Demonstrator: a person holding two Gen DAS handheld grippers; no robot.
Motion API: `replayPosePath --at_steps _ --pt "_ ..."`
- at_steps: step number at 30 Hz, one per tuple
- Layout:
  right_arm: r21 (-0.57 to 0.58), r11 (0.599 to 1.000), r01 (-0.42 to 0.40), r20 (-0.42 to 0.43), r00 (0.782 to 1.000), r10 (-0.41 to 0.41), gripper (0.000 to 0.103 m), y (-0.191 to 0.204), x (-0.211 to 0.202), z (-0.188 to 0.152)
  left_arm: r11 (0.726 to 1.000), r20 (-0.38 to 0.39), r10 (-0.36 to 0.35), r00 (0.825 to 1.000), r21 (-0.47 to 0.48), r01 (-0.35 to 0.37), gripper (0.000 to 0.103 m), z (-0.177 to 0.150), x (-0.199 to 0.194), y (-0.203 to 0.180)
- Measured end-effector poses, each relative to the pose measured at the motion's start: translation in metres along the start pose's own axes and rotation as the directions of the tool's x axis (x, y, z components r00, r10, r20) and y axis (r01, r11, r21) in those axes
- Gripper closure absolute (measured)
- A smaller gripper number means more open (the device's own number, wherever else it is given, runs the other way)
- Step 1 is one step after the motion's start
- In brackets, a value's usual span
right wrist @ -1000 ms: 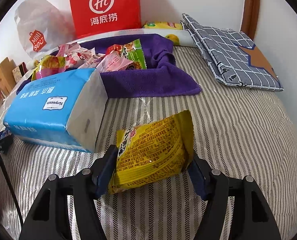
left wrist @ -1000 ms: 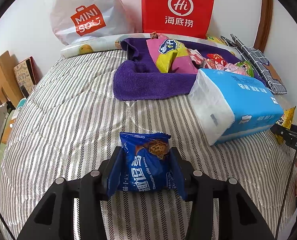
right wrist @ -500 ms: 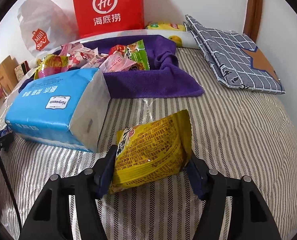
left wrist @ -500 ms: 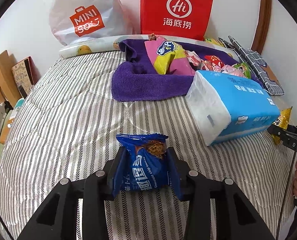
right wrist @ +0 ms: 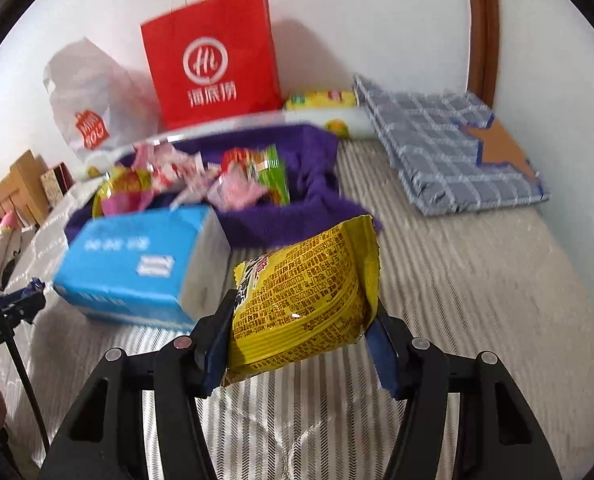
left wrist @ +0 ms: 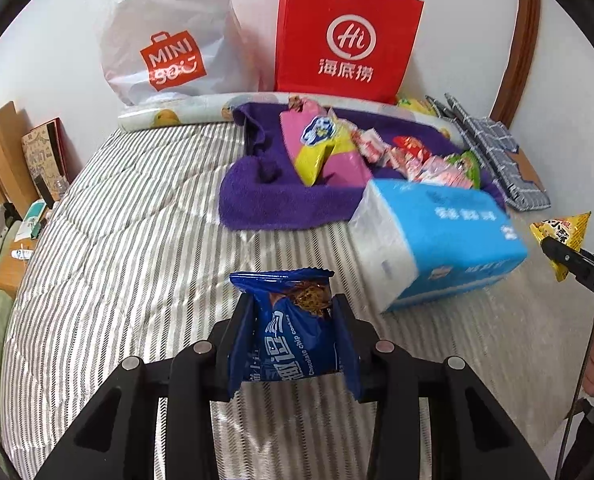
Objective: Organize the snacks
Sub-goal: 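Lift both packets and carry them toward the purple towel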
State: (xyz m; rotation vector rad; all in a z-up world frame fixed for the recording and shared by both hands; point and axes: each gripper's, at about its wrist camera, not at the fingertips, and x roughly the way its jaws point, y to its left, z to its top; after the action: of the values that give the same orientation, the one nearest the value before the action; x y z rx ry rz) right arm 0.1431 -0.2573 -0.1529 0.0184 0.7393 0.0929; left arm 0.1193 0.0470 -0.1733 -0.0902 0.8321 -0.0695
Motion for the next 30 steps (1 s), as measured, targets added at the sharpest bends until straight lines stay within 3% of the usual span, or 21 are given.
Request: replayPosePath --at_steps 12,22,30 --pt "-0.045 0.999 -0.014 0.081 0.997 0.018 0.043 0.021 -0.035 0.031 0.991 0.032 -0.132 0.991 0.023 0.132 0.066 0.028 -0.02 -0.042" --pt "-0.047 0.998 -0.042 0.156 0.987 0.049 0.043 0.03 -0.042 0.069 0.99 0.097 -0.127 0.987 0.071 0.12 0.066 0.072 -0.023 -0.065" --pt "-0.038 0.997 -0.064 0.183 0.981 0.07 0.043 0.037 -0.021 0.106 0.992 0.119 -0.126 0.985 0.044 0.122 0.066 0.113 -0.004 -0.06"
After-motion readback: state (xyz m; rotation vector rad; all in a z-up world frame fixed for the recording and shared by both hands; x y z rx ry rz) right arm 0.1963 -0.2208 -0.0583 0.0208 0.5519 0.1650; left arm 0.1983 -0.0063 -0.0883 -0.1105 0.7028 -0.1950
